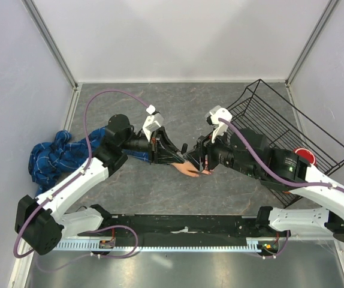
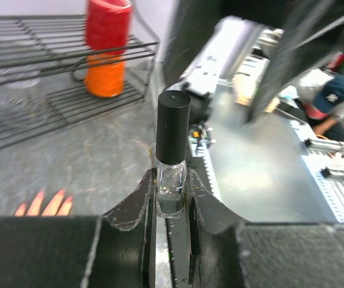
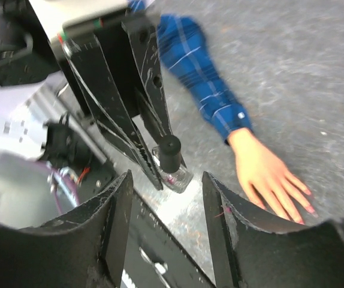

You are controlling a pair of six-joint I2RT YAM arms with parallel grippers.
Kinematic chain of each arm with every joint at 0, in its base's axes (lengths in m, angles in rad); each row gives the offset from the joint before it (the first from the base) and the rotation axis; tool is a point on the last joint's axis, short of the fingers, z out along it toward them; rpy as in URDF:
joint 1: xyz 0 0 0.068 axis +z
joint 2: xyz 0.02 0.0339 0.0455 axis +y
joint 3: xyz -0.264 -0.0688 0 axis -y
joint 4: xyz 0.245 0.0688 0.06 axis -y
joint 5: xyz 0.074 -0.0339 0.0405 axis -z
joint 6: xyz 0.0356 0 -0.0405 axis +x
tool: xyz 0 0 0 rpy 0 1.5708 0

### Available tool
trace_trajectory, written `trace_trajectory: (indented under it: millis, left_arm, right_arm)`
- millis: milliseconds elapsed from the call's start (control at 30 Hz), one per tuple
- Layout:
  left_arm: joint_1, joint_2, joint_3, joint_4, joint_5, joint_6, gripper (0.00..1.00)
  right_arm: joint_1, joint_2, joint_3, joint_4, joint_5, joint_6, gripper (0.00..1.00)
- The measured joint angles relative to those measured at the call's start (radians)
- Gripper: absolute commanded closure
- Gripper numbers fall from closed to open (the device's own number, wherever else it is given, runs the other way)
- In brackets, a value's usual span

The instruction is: Paint the nails

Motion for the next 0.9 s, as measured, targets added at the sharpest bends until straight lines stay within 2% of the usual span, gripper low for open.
trace_trajectory:
  millis: [200, 500, 600, 700, 800, 833, 900]
  left_arm:
    - [0.000, 0.000, 0.000, 0.080, 0.086, -0.056, 0.98]
    - [-0.008, 0.004, 0.000, 0.101, 0.120, -0.080, 0.98]
    - [-0.009, 0.005, 0.000, 0.102, 0.121, -0.083, 0.98]
    - [-0.009, 0.005, 0.000, 0.101, 0.119, -0.084, 0.98]
    - [-0.010, 0.006, 0.000, 0.100, 0.113, -0.084, 0.98]
    - [-0.009, 0.006, 0.000, 0.098, 0.110, -0.084, 0.98]
    - [-0.010, 0.003, 0.000, 0.084, 0.094, -0.080, 0.98]
  right_arm:
    - [-0.058, 0.053, 0.002, -0.006, -0.197, -0.060, 0.52]
    - [-0.135, 0.075, 0.056, -0.009, -0.298, -0.095, 0.51]
    - [-0.155, 0.080, 0.066, -0.009, -0.332, -0.102, 0.55]
    - [-0.166, 0.093, 0.066, -0.008, -0.366, -0.107, 0.65]
    - [-0.167, 0.101, 0.067, -0.007, -0.400, -0.112, 0.86]
    - [-0.167, 0.102, 0.067, -0.007, -0.402, -0.119, 1.00]
    - [-0.171, 0.102, 0.068, -0.009, -0.406, -0.130, 1.00]
